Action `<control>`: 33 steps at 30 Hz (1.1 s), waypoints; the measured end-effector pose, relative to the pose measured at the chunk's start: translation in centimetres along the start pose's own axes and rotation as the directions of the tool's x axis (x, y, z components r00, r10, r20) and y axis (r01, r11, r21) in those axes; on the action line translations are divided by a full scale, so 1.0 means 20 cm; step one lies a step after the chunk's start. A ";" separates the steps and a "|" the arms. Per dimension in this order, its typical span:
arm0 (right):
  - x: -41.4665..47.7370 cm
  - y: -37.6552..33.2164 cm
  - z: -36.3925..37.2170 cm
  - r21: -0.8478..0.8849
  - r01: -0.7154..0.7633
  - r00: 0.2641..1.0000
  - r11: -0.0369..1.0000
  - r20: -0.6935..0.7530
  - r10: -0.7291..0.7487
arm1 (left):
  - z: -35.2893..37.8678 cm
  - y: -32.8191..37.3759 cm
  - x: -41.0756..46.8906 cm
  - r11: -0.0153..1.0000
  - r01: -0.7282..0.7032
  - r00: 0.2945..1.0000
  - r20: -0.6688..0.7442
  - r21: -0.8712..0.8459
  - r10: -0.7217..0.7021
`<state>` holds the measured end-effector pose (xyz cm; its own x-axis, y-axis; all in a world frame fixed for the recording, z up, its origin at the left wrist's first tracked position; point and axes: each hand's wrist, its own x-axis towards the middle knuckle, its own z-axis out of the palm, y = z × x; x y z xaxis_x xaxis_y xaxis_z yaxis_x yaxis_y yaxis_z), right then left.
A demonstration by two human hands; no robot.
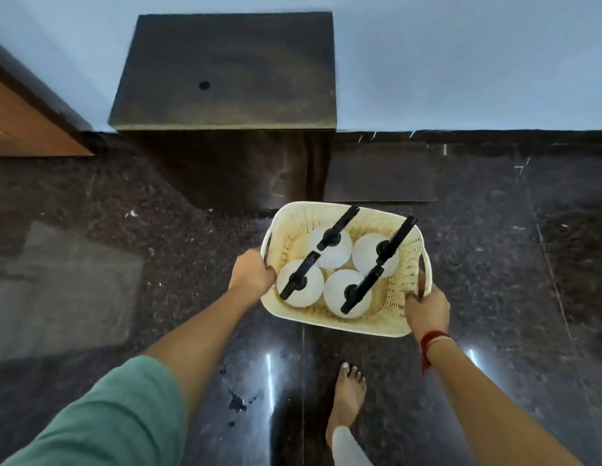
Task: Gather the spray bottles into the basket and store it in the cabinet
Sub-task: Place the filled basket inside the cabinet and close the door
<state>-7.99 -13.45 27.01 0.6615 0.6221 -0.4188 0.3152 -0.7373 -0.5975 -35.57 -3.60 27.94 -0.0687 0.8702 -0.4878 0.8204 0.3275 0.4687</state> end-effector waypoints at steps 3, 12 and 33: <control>0.18 -0.03 -0.05 -0.004 -0.012 1.000 1.000 -0.025 0.012 | 0.05 0.18 0.14 0.999 -0.035 0.999 0.025 0.018 0.034; 0.58 0.15 -0.05 0.096 -0.165 0.975 0.982 -0.133 0.177 | 0.29 0.52 0.51 0.989 -0.137 0.985 0.119 0.058 0.129; 0.74 0.37 -0.07 0.334 -0.315 0.928 0.888 -0.087 0.362 | 0.17 0.90 0.79 -0.138 -0.392 0.631 0.375 0.909 0.679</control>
<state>5.09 -10.06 17.30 0.7873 0.2876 -0.5453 -0.1556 -0.7632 -0.6272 -19.84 14.72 26.20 0.7264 0.6336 -0.2662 0.4300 -0.7212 -0.5431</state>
